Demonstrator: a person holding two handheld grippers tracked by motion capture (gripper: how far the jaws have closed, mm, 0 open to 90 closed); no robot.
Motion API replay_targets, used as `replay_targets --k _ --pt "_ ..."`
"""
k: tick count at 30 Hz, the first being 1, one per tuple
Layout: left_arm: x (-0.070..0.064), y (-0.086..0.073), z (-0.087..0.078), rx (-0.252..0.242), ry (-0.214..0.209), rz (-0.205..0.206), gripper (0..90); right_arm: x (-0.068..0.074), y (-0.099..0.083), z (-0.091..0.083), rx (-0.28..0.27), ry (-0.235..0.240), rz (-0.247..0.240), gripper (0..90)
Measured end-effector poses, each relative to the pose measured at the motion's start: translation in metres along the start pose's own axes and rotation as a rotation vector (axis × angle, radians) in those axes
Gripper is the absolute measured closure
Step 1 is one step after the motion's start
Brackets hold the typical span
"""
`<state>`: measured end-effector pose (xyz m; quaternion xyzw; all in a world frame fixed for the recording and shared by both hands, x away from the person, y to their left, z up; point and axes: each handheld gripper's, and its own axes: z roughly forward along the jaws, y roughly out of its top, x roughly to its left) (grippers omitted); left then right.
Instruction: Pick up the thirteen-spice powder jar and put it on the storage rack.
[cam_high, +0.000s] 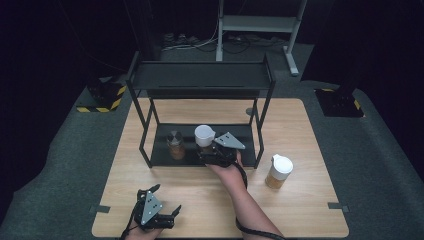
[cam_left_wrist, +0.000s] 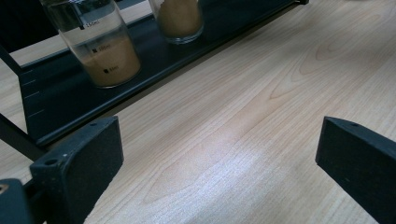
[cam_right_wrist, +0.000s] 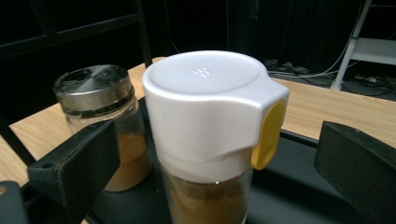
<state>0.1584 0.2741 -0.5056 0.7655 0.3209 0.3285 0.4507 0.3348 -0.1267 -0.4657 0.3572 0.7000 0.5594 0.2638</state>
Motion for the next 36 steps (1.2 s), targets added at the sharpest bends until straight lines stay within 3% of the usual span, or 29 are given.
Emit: replay_targets --k 13,36 --pt "0.000 0.000 0.000 0.003 -0.004 0.003 1.3 0.007 -0.002 -0.027 -0.039 0.017 -0.016 0.0" --pt "-0.003 0.002 0.001 0.011 -0.005 0.033 1.3 0.011 -0.013 -0.070 -0.055 0.015 -0.062 0.0"
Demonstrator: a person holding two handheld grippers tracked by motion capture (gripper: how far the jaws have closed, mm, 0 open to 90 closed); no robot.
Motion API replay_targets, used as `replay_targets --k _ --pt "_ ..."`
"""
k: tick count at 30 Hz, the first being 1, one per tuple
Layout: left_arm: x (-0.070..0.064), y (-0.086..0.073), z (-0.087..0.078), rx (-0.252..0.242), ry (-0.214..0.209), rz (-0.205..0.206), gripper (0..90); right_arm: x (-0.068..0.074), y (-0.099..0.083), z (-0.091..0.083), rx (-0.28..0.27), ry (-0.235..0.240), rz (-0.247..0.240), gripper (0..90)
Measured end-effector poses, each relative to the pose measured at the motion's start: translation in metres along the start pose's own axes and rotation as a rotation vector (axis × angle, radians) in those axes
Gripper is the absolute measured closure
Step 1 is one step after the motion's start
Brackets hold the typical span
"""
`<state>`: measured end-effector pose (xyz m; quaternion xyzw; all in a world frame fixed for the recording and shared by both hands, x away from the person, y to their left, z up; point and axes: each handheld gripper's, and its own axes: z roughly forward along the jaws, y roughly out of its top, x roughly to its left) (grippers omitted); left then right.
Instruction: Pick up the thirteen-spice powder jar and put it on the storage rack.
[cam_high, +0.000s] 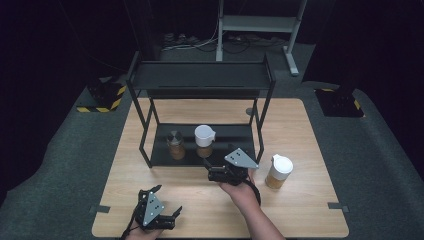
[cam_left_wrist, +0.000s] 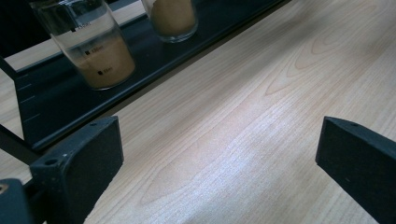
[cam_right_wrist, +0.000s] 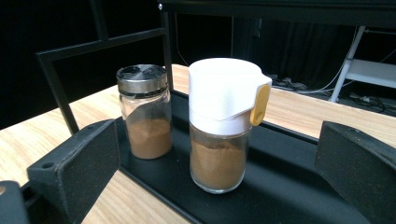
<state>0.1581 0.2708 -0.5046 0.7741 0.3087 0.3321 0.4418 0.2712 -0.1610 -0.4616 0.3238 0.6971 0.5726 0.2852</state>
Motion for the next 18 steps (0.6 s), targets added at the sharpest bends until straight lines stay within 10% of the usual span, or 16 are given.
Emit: replay_targets --k 18 --pt "-0.002 0.002 0.001 0.009 -0.006 0.033 1.3 0.006 -0.022 -0.052 0.022 -0.032 -0.087 0.0"
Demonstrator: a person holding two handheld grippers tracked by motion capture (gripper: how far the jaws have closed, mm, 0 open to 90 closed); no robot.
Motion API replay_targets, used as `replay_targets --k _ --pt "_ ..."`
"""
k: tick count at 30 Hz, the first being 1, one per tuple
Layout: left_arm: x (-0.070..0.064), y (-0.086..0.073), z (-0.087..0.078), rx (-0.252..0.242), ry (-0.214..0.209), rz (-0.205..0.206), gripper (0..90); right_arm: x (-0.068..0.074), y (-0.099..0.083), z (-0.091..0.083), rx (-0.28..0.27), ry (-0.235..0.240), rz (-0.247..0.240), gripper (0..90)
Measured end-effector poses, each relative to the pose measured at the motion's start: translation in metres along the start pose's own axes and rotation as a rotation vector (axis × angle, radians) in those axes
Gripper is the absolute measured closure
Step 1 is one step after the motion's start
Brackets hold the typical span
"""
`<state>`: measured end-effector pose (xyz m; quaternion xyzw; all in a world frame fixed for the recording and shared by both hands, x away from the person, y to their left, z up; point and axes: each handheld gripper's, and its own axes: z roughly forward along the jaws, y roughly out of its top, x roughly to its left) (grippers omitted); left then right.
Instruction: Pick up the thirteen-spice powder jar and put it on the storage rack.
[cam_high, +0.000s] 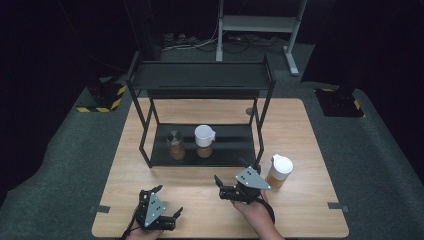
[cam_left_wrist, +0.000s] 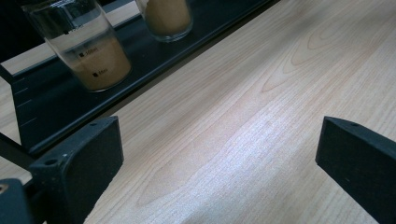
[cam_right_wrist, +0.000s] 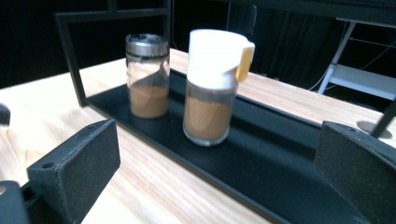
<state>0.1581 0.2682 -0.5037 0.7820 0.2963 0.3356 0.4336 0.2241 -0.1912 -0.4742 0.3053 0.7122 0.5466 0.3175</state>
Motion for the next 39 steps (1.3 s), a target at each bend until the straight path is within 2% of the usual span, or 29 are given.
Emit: replay_targets --k 1,10,11,16,21,28,35,39 --pt "0.000 0.000 0.000 0.001 0.000 0.003 1.3 -0.001 -0.005 -0.006 0.006 -0.007 -0.007 0.0" --pt "-0.004 0.001 0.001 0.006 0.010 0.024 1.3 -0.005 -0.021 -0.024 0.042 -0.024 -0.028 0.0" --pt "-0.004 0.001 0.001 0.007 0.011 0.026 1.3 -0.005 -0.026 -0.030 0.054 -0.036 -0.044 0.0" --pt "-0.006 0.002 0.001 0.013 0.015 0.032 1.3 -0.007 -0.033 -0.039 0.072 -0.044 -0.047 0.0" --pt "-0.009 0.004 0.002 0.022 0.019 0.055 1.3 -0.008 -0.043 -0.051 0.098 -0.068 -0.058 0.0" --pt "-0.009 0.004 0.002 0.019 0.018 0.058 1.3 -0.006 -0.050 -0.056 0.148 -0.096 -0.084 0.0" --pt "-0.007 0.003 0.002 0.016 0.004 0.057 1.4 -0.004 -0.048 -0.056 0.163 -0.108 -0.088 0.0" --pt "-0.008 0.002 0.001 0.012 0.010 0.062 1.3 -0.005 -0.050 -0.057 0.149 -0.102 -0.083 0.0"
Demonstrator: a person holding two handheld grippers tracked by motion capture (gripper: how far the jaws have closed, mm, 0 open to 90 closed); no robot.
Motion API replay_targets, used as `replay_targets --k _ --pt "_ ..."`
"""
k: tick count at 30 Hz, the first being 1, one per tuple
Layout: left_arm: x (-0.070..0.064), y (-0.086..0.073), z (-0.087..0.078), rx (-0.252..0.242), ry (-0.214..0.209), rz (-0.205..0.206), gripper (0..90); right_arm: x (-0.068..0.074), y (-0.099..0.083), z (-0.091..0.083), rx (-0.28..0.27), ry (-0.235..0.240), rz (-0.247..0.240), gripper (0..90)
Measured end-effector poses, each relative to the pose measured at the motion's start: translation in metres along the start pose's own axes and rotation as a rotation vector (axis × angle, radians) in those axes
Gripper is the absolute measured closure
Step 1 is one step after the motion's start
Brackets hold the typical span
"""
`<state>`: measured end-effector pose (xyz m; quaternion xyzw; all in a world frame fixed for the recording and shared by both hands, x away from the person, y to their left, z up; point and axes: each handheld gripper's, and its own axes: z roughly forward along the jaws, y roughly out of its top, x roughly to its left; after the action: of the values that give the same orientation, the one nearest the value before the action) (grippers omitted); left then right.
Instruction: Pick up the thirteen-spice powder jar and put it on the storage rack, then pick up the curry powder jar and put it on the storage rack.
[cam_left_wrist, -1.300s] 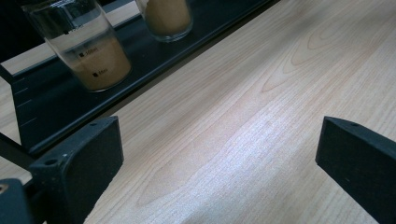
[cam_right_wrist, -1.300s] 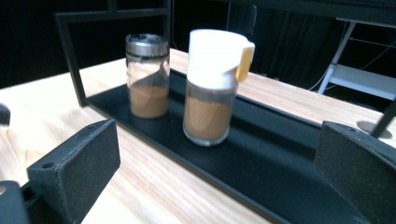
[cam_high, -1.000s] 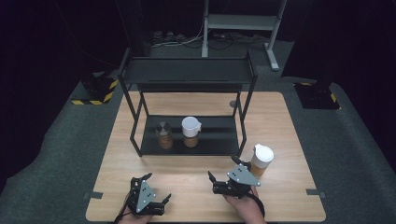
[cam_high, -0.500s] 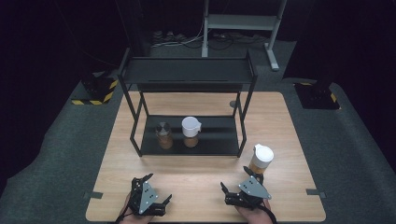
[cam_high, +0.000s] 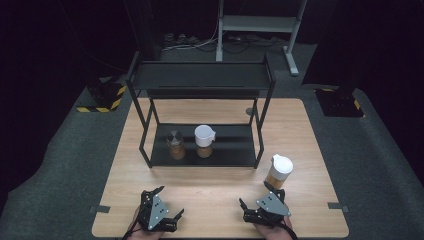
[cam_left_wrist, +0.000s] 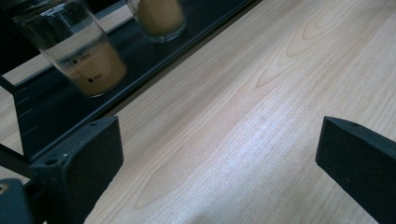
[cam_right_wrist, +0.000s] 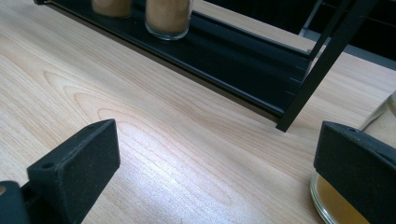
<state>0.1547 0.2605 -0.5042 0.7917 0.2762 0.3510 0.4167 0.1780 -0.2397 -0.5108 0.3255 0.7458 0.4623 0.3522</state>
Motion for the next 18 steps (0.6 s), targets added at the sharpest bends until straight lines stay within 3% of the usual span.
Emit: replay_targets --k 7,18 --pt "-0.002 0.004 0.002 0.023 -0.003 0.027 1.3 -0.002 -0.001 -0.001 -0.007 0.010 0.002 0.0" --pt "-0.002 0.004 0.002 0.018 -0.010 0.049 1.3 -0.005 -0.003 -0.012 -0.021 0.010 0.001 0.0"
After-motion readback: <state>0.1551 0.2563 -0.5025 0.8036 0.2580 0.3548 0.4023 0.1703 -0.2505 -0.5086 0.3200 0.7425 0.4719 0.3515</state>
